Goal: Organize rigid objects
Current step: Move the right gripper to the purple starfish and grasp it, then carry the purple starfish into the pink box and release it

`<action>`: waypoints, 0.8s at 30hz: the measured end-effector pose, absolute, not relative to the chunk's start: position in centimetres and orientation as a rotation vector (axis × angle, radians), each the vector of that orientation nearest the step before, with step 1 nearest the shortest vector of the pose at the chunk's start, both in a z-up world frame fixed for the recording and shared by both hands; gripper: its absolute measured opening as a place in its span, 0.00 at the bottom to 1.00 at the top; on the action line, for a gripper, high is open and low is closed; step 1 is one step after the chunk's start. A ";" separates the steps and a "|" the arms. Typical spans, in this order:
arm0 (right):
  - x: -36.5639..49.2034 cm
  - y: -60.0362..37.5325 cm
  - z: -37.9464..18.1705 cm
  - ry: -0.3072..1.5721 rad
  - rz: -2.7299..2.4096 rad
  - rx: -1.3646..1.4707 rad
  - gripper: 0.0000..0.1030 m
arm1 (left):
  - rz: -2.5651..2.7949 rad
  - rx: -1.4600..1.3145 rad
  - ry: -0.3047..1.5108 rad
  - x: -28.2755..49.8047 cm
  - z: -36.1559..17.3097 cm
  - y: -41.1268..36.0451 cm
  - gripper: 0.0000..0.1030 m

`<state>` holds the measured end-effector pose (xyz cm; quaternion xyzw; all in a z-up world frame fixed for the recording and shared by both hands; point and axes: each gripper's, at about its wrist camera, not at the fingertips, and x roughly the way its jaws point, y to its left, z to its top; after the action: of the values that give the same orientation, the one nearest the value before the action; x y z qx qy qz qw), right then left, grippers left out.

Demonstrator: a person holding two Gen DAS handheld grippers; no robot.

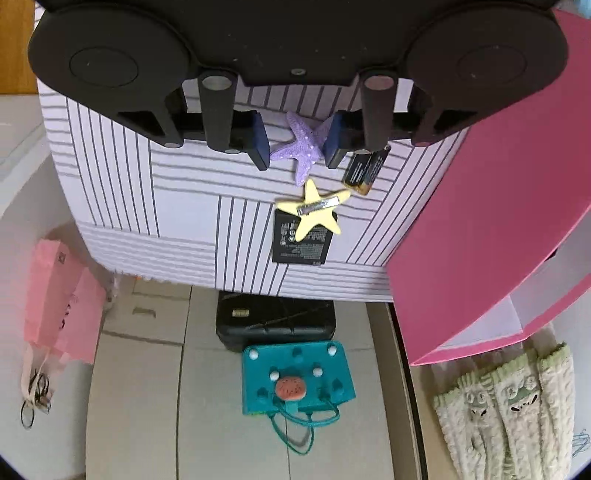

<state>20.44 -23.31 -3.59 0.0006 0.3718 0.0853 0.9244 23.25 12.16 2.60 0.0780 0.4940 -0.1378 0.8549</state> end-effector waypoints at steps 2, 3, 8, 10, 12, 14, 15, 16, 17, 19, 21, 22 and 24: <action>20.4 -23.6 -3.7 0.775 0.174 0.019 0.36 | -0.292 0.162 1.038 23.2 2.5 12.3 0.12; 20.4 -23.7 -3.8 0.776 0.173 0.031 0.36 | -0.292 0.161 1.038 23.2 2.5 12.2 0.12; 20.3 -24.3 -3.4 0.788 0.193 0.094 0.36 | -0.294 0.159 1.037 23.1 2.5 12.6 0.12; 20.2 -24.4 -3.0 0.791 0.201 0.102 0.36 | -0.295 0.161 1.037 23.1 2.4 12.6 0.12; 20.0 -24.6 -2.2 0.793 0.211 0.117 0.36 | -0.295 0.165 1.037 23.1 2.4 12.5 0.12; 19.8 -24.7 -1.4 0.792 0.225 0.131 0.36 | -0.296 0.168 1.036 23.1 2.4 12.5 0.12; 19.6 -24.7 -0.8 0.791 0.238 0.142 0.36 | -0.296 0.171 1.036 23.1 2.4 12.5 0.12; 19.5 -24.7 -0.3 0.788 0.250 0.152 0.36 | -0.294 0.177 1.035 23.1 2.4 12.4 0.12; 19.2 -24.7 0.4 0.781 0.268 0.166 0.36 | -0.293 0.184 1.034 23.0 2.3 12.3 0.12; 18.7 -24.3 1.9 0.762 0.316 0.188 0.36 | -0.293 0.194 1.030 22.8 2.3 12.2 0.12; 18.3 -23.6 3.5 0.740 0.372 0.200 0.36 | -0.293 0.193 1.024 22.7 2.3 12.2 0.12; 18.0 -23.2 4.3 0.729 0.400 0.203 0.36 | -0.292 0.190 1.020 22.6 2.3 12.4 0.11; 17.7 -22.1 5.6 0.716 0.462 0.199 0.37 | -0.294 0.186 1.013 22.5 2.2 12.5 0.11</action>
<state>17.68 -22.08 5.59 0.0965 0.3467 0.2235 0.9058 22.49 12.45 2.23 0.0888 0.4828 -0.1400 0.8599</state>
